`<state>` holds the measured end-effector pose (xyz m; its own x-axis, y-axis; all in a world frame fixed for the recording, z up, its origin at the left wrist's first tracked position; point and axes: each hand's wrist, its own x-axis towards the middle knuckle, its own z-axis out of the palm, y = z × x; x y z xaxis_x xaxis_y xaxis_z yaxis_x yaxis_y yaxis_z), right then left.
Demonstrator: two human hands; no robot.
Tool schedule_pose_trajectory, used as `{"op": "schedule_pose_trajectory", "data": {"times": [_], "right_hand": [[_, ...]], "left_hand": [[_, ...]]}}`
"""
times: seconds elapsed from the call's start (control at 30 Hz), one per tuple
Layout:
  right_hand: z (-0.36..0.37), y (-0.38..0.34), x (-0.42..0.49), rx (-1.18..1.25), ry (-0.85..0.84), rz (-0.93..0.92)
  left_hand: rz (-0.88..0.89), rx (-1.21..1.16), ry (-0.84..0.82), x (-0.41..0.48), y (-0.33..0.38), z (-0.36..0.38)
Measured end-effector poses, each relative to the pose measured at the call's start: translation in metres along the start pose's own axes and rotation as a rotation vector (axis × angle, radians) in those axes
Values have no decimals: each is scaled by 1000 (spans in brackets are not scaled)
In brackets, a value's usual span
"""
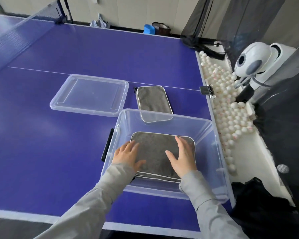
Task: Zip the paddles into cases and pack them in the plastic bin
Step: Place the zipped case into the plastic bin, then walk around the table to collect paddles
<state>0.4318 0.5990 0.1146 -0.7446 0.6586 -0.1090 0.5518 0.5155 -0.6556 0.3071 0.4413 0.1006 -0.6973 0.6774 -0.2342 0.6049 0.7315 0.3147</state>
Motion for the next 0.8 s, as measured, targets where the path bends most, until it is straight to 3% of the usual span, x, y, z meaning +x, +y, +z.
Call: {"op": "schedule_pose_trajectory", "data": {"times": [0.13, 0.47, 0.67, 0.8], "right_hand": [[16, -34, -9, -41, -100, -165], [91, -143, -50, -215, -273, -623], [190, -220, -108, -518, -364, -948], [274, -255, -159, -661, -540, -1025]], "left_hand": [[23, 158, 173, -29, -9, -16], [-281, 13, 415, -126, -109, -28], [-584, 57, 107, -218, -222, 9], [-766, -26, 75, -293, -293, 40]]}}
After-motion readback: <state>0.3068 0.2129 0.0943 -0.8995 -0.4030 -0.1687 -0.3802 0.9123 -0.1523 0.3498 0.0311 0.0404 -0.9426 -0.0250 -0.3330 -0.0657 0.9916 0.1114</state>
